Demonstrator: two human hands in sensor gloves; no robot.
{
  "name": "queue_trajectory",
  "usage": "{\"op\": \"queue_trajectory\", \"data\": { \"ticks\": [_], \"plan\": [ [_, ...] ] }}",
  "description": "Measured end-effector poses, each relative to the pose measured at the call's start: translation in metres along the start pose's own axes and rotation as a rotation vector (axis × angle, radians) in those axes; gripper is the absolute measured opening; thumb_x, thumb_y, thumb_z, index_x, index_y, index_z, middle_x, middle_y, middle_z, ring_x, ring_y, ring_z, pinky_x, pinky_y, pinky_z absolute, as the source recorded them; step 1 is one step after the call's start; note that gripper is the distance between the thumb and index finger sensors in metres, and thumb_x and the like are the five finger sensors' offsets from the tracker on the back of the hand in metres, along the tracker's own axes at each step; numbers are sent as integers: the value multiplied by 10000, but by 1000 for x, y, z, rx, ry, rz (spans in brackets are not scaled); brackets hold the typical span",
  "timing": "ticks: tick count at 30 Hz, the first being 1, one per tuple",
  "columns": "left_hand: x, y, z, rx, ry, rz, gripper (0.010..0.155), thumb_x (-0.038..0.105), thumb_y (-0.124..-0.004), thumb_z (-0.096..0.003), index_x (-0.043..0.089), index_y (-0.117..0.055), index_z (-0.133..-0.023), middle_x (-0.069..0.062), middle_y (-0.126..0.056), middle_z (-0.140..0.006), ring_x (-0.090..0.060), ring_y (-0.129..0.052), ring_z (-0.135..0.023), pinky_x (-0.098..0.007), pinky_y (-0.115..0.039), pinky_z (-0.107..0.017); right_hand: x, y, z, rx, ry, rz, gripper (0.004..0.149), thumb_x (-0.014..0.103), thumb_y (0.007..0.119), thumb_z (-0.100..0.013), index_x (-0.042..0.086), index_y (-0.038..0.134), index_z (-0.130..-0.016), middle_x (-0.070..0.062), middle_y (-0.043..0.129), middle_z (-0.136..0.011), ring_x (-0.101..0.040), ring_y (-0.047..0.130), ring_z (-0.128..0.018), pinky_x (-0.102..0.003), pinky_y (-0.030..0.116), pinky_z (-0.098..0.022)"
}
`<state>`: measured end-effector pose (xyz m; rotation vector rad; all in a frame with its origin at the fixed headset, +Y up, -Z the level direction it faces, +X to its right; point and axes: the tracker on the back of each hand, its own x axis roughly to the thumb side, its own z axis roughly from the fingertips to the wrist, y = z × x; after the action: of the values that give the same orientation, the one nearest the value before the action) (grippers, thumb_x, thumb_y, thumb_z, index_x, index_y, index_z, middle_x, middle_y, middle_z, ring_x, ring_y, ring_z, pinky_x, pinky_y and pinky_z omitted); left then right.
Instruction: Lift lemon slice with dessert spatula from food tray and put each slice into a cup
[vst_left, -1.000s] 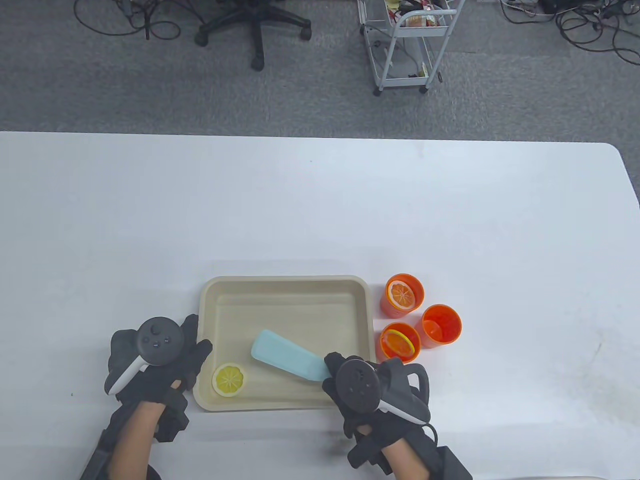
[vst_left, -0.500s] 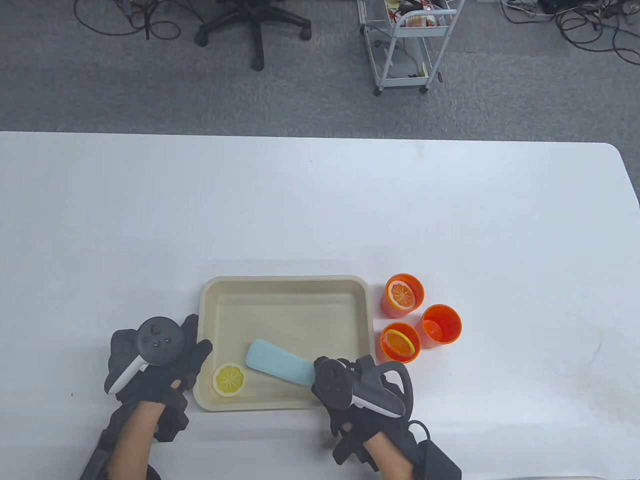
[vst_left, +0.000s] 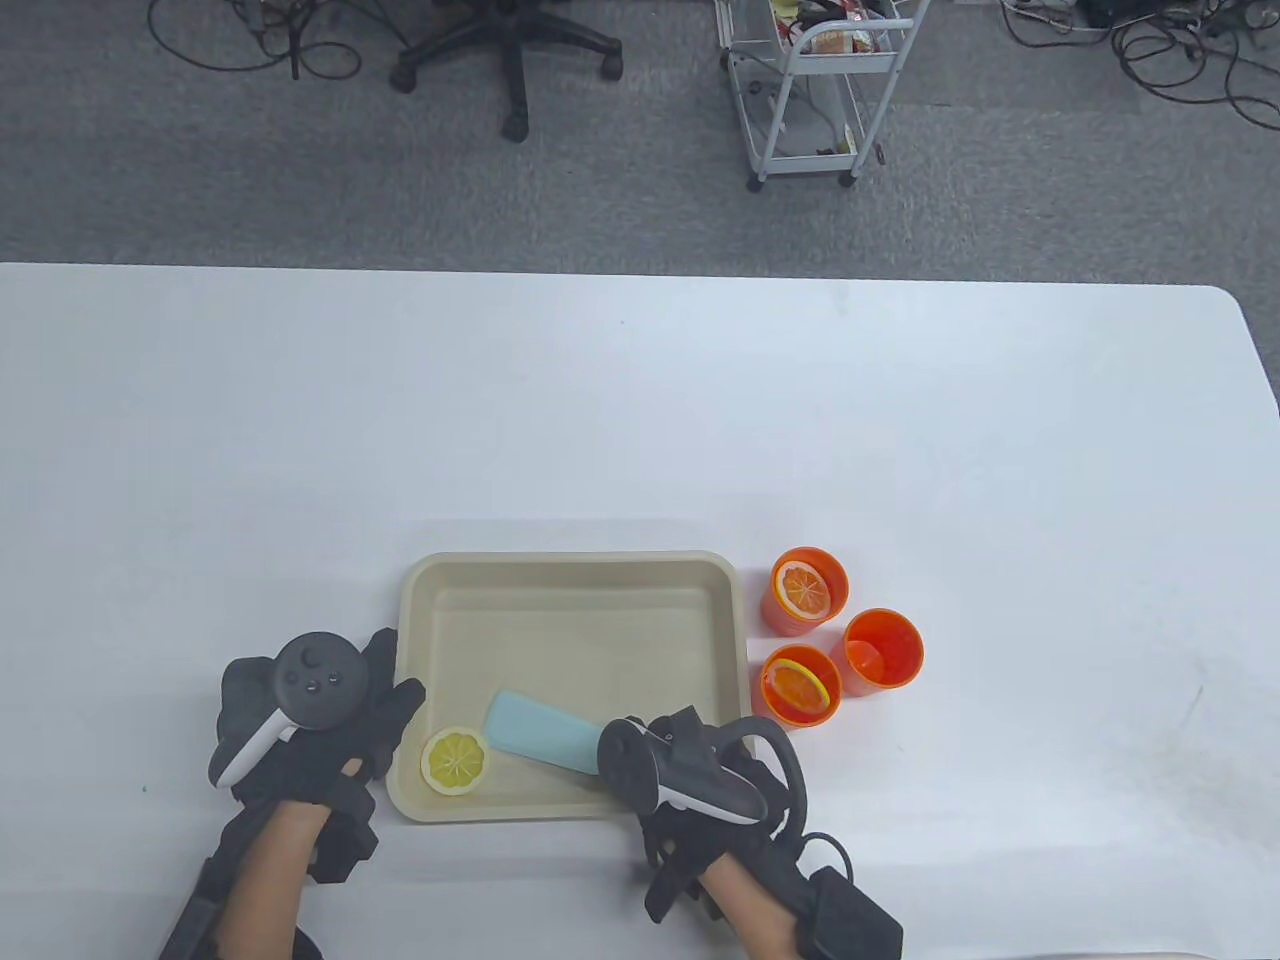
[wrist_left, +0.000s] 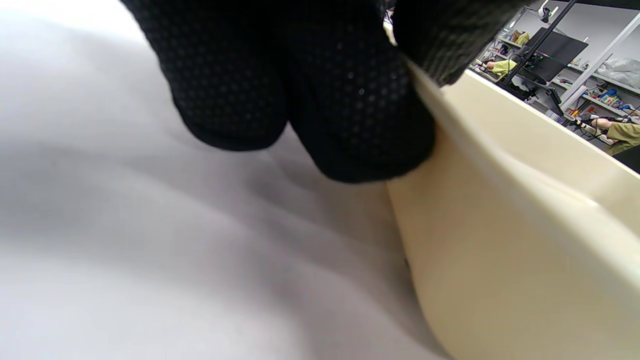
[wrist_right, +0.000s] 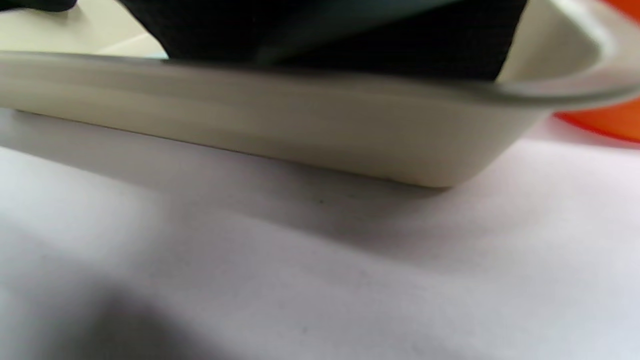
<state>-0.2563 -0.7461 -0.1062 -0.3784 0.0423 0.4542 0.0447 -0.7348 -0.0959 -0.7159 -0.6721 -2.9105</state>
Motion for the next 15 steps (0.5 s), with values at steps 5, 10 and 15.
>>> {"op": "queue_trajectory", "data": {
  "ticks": [5,10,15],
  "plan": [
    [0,0,0,1,2,-3,720,439,-757,-610,25,-496,-1138,1,-938,-758,-35,-1063,-443,-355,-936,-464,3,2,-4,-5,-55,-36,552,386,757,-558,167,635,-1050,-71,847,-856,-226,987,-627,-468,800,-555],
    [0,0,0,2,3,-5,718,438,-757,-611,27,-495,-1138,-3,-938,-757,-35,-1062,-443,-355,-935,-464,5,3,-11,7,-117,-69,547,384,767,-557,181,640,-1049,-69,846,-856,-224,983,-615,-464,798,-554],
    [1,0,0,1,5,-4,717,438,-758,-610,26,-499,-1137,-1,-940,-755,-35,-1064,-437,-354,-937,-460,15,2,-16,3,-155,-45,547,386,768,-559,184,638,-1051,-67,846,-856,-224,981,-605,-462,797,-553]
  ]
}}
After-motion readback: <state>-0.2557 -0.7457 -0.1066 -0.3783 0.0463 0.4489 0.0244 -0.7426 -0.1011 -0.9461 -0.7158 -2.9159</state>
